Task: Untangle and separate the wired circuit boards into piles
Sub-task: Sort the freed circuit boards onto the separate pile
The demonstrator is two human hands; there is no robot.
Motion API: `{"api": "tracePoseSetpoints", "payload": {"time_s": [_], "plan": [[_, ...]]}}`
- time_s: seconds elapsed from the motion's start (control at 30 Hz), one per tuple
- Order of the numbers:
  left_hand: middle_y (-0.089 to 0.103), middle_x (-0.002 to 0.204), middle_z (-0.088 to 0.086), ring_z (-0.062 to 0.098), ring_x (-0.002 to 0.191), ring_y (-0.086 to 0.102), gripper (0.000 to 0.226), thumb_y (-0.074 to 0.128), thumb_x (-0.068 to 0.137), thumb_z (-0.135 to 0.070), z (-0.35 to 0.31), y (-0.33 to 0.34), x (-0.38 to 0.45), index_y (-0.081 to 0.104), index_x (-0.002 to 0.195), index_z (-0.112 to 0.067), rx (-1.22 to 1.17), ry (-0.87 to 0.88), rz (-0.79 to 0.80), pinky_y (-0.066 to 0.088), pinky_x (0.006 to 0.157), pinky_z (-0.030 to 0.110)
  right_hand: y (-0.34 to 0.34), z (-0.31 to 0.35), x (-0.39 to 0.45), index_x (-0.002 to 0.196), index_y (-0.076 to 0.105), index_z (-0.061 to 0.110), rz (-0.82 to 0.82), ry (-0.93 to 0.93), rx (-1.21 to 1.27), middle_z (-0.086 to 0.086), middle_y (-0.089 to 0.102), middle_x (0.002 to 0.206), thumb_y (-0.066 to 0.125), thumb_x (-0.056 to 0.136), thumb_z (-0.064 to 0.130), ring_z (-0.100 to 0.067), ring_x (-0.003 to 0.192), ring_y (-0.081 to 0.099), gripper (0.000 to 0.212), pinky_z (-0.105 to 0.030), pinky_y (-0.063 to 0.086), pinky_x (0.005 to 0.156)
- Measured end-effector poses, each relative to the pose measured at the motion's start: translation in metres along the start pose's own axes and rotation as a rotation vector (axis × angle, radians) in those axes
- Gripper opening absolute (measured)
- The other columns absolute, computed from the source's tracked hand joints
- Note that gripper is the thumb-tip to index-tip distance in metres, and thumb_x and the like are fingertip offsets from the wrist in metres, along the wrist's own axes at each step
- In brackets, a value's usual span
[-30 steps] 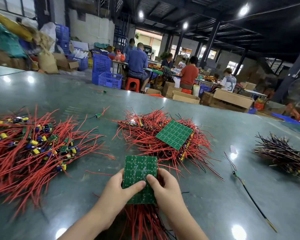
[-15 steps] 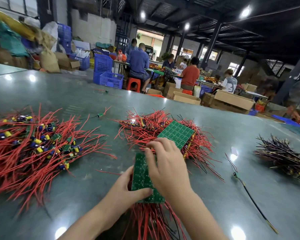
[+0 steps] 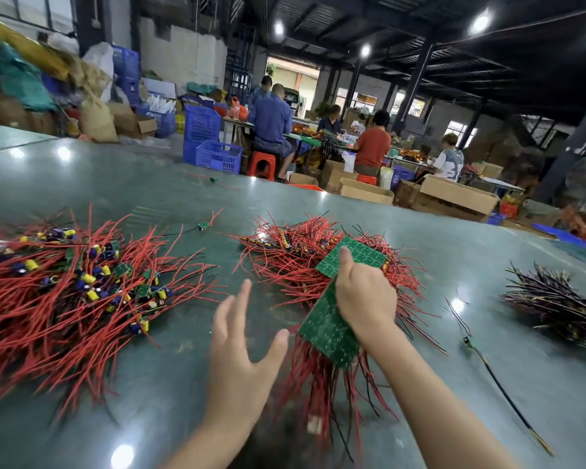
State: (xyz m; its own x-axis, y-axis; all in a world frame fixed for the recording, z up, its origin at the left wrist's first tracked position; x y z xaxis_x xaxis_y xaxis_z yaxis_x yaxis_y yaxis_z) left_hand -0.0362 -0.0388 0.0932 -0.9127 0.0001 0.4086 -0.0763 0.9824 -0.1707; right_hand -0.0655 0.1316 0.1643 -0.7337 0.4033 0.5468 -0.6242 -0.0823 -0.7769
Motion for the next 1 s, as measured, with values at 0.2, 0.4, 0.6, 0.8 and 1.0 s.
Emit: {"api": "tracePoseSetpoints", "payload": {"time_s": [0.2, 0.4, 0.6, 0.8, 1.0], "plan": [[0.051, 0.120, -0.019, 0.005, 0.114, 0.049, 0.070, 0.062, 0.060, -0.060, -0.007, 0.002, -0.006, 0.041, 0.121, -0.035, -0.132, -0.056, 0.065, 0.037, 0.100, 0.024, -0.006, -0.007, 0.006, 0.047, 0.038, 0.013, -0.156, 0.305, 0.252, -0.002, 0.043, 0.051, 0.012, 0.100, 0.046, -0.016, 0.047, 0.040, 0.068, -0.026, 0.019, 0.046], [0.059, 0.109, -0.026, 0.002, 0.120, 0.048, 0.070, 0.044, 0.049, -0.087, -0.002, 0.000, 0.000, 0.052, 0.108, -0.050, 0.451, -0.180, 0.315, 0.022, 0.115, 0.042, -0.001, 0.010, -0.013, 0.040, 0.027, 0.015, -0.223, 0.248, 0.352, 0.002, 0.034, 0.040, 0.017, 0.101, 0.041, -0.016, 0.039, 0.031, 0.067, -0.026, 0.017, 0.046], [0.055, 0.112, -0.033, -0.006, 0.123, 0.043, 0.093, 0.027, 0.042, -0.098, -0.011, -0.008, 0.006, 0.047, 0.120, -0.052, 0.575, -0.101, 0.233, -0.007, 0.114, 0.048, -0.009, 0.021, -0.015, 0.039, 0.023, 0.020, -0.166, 0.099, 0.545, 0.007, 0.029, 0.038, 0.029, 0.101, 0.037, -0.017, 0.040, 0.028, 0.065, -0.030, 0.020, 0.048], [0.069, 0.072, -0.019, 0.002, 0.081, 0.065, 0.047, 0.051, 0.045, -0.084, -0.016, -0.007, 0.004, 0.062, 0.075, -0.049, 0.314, -0.073, 0.163, 0.046, 0.091, 0.026, -0.009, 0.035, -0.023, 0.038, 0.035, 0.015, -0.177, 0.032, 0.571, 0.003, 0.032, 0.033, 0.024, 0.089, 0.052, -0.010, 0.037, 0.024, 0.064, -0.030, 0.018, 0.047], [0.053, 0.122, -0.021, -0.001, 0.121, 0.046, 0.057, 0.062, 0.060, -0.059, -0.017, -0.010, 0.006, 0.056, 0.111, -0.033, -0.030, 0.096, -0.100, 0.034, 0.105, 0.024, -0.008, 0.028, -0.018, 0.035, 0.034, 0.013, -0.300, 0.242, 0.535, 0.003, 0.030, 0.030, 0.021, 0.091, 0.049, -0.011, 0.035, 0.024, 0.068, -0.026, 0.013, 0.048]]}}
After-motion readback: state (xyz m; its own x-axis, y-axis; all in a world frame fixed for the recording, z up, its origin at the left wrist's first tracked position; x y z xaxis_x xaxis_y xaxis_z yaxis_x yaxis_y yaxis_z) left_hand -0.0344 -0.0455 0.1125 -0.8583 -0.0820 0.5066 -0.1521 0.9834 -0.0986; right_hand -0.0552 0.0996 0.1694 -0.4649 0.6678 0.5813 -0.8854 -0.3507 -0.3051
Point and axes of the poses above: each hand's wrist, its own x-axis towards the middle knuckle, its own y-axis out of the palm, z = x × y, the point moved 1 cm from there along x, towards the middle knuckle
